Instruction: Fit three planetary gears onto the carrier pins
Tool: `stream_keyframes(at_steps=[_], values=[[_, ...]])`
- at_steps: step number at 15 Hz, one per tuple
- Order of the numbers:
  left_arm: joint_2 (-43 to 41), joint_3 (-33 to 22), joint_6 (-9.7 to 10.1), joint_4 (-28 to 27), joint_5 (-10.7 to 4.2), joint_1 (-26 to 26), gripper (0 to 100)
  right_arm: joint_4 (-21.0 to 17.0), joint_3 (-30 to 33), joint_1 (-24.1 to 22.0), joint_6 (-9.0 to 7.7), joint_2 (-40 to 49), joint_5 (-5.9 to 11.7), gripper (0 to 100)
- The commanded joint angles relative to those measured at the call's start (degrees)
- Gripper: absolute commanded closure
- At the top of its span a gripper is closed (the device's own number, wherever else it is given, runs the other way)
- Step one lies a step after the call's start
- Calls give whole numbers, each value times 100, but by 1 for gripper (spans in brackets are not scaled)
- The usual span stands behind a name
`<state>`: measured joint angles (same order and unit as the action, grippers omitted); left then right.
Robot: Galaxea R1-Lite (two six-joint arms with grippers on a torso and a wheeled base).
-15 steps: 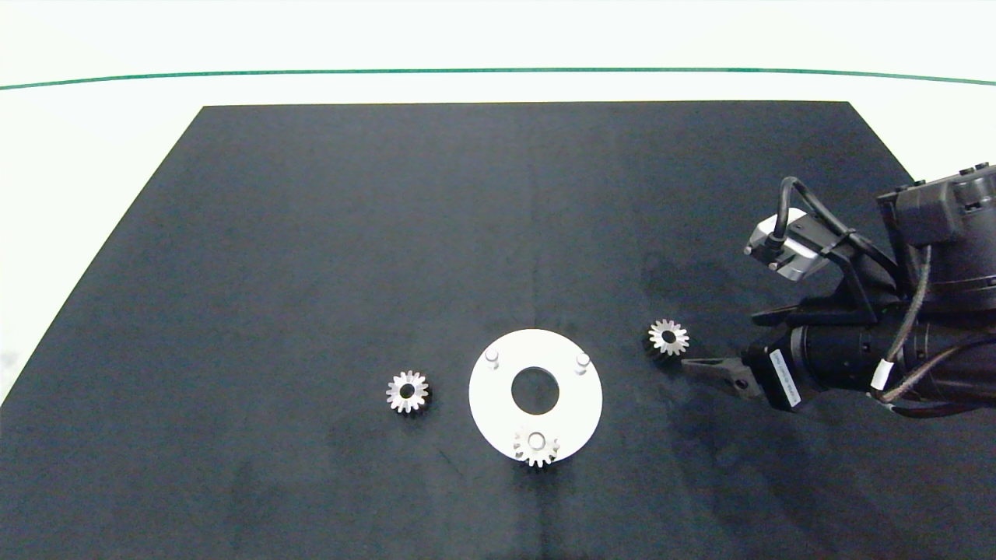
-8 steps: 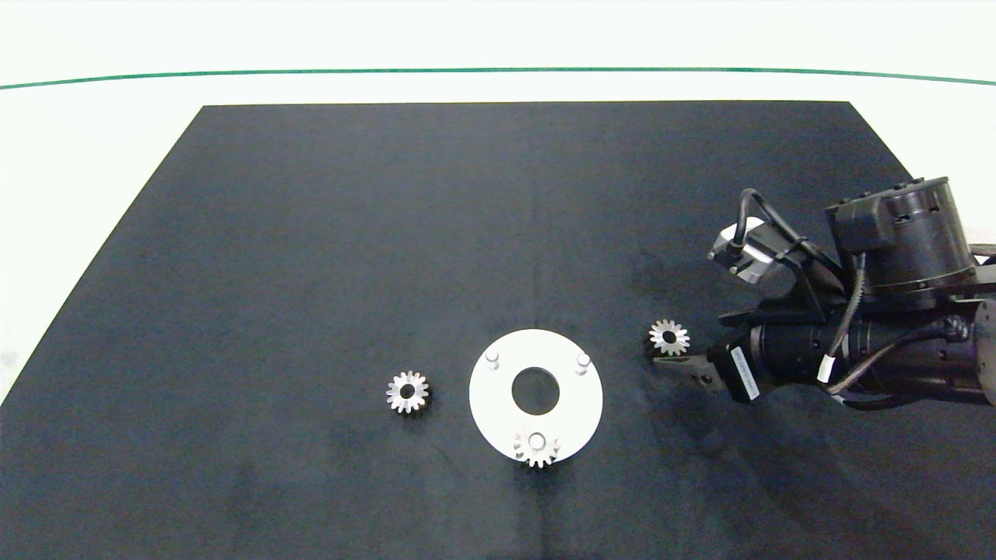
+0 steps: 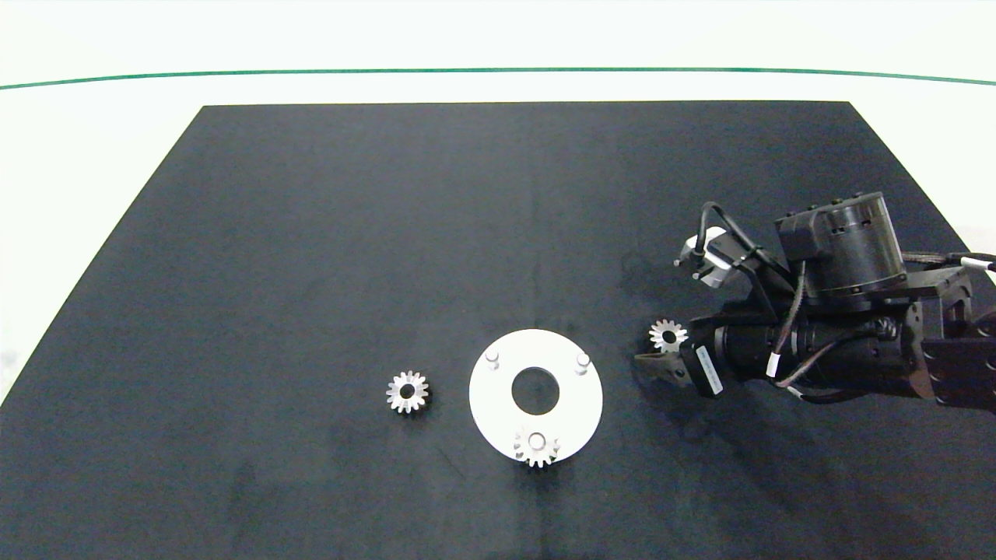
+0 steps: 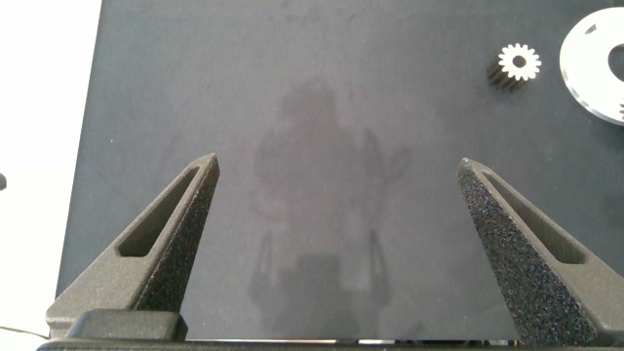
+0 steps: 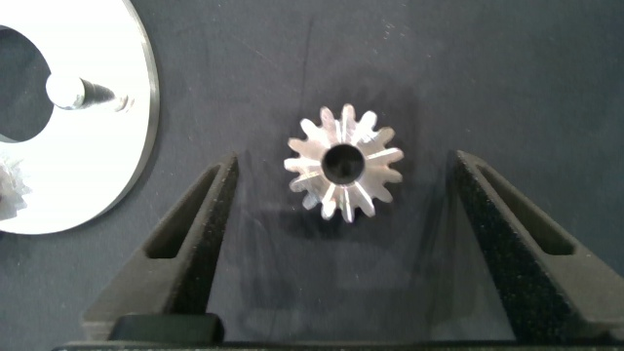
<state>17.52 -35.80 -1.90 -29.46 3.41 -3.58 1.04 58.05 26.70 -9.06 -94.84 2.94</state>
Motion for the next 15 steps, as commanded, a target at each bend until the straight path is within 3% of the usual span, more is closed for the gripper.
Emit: stream_keyframes(at_steps=[1, 15], values=[[-3, -6, 6, -15, 1, -11, 0, -7, 57, -7, -17, -61, -4, 19], [-29, -6, 6, -15, 1, -2, 0, 11, 136, 2, 0, -105, -118, 47]])
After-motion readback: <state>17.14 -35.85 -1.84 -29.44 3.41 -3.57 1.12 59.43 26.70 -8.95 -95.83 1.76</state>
